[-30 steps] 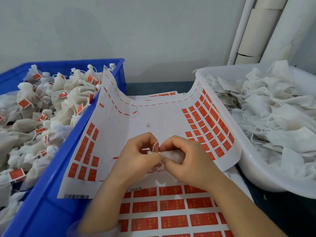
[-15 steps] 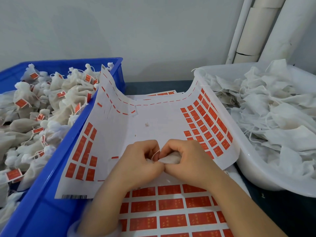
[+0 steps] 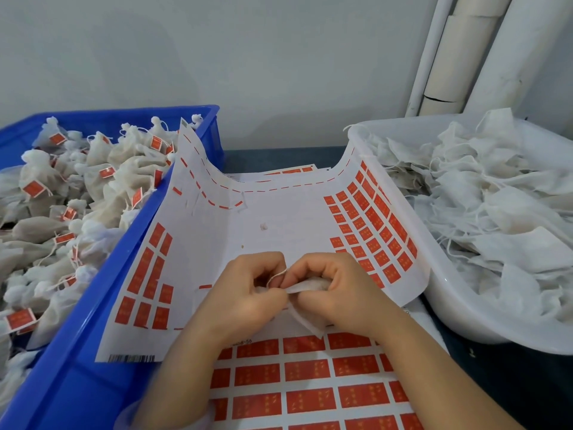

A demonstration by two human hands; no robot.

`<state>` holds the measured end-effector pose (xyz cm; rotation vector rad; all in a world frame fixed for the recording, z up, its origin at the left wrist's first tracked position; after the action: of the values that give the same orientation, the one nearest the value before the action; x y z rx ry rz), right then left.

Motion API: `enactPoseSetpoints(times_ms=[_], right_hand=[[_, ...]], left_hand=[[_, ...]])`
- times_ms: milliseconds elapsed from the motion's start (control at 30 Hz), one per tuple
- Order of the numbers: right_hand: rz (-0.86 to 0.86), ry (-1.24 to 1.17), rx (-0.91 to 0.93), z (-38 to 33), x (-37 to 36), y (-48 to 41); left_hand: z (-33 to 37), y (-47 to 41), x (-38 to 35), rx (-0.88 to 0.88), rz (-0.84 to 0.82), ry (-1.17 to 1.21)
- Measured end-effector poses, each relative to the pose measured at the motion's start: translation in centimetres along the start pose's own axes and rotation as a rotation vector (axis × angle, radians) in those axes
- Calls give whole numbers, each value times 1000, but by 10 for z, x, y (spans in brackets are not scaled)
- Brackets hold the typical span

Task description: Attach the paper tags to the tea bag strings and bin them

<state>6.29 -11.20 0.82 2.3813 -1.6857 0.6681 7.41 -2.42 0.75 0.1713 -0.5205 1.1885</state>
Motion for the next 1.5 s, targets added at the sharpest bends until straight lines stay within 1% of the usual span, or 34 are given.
enactPoseSetpoints(times_ms=[100, 200, 367, 600, 767, 967, 1067, 1133, 1233, 1300, 1400, 1500], right_hand=[[35, -21, 6, 0, 6, -1], [71, -16, 12, 2, 13, -1], [57, -23, 17, -1, 9, -1], [-1, -28, 25, -3, 6, 1], [-16, -31, 52, -4, 5, 0], [72, -51, 62, -2, 15, 0], [115, -38, 51, 2, 21, 0], [110, -22, 40, 3, 20, 0], [68, 23, 27, 4, 14, -1], [62, 29, 26, 5, 13, -1], [104, -33, 46, 3, 20, 0], [142, -127, 43, 1, 24, 0]], left_hand=[[2, 0, 2, -12, 26, 40], [2, -1, 2, -50, 41, 3], [2, -1, 6, -68, 80, -54], [14, 1, -4, -141, 11, -65], [16, 1, -3, -156, -16, 7], [13, 0, 5, -127, 80, 107], [10, 0, 10, -116, 118, 59], [12, 1, 13, -123, 139, 16], [12, 1, 9, -112, 109, -36], [11, 1, 8, -96, 108, -20], [8, 1, 17, -49, 186, 66], [7, -1, 23, -39, 249, 100]])
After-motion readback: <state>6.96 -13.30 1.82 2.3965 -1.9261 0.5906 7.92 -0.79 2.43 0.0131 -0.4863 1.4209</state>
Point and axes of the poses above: each hand's wrist, its own y-axis away from the middle knuckle, its own x-axis out of the back of the hand, z = x × y, the point moved 10 cm from there along -y, towards the middle knuckle, and after that the axes turned 4 degrees about y, right-handed, at the moved point
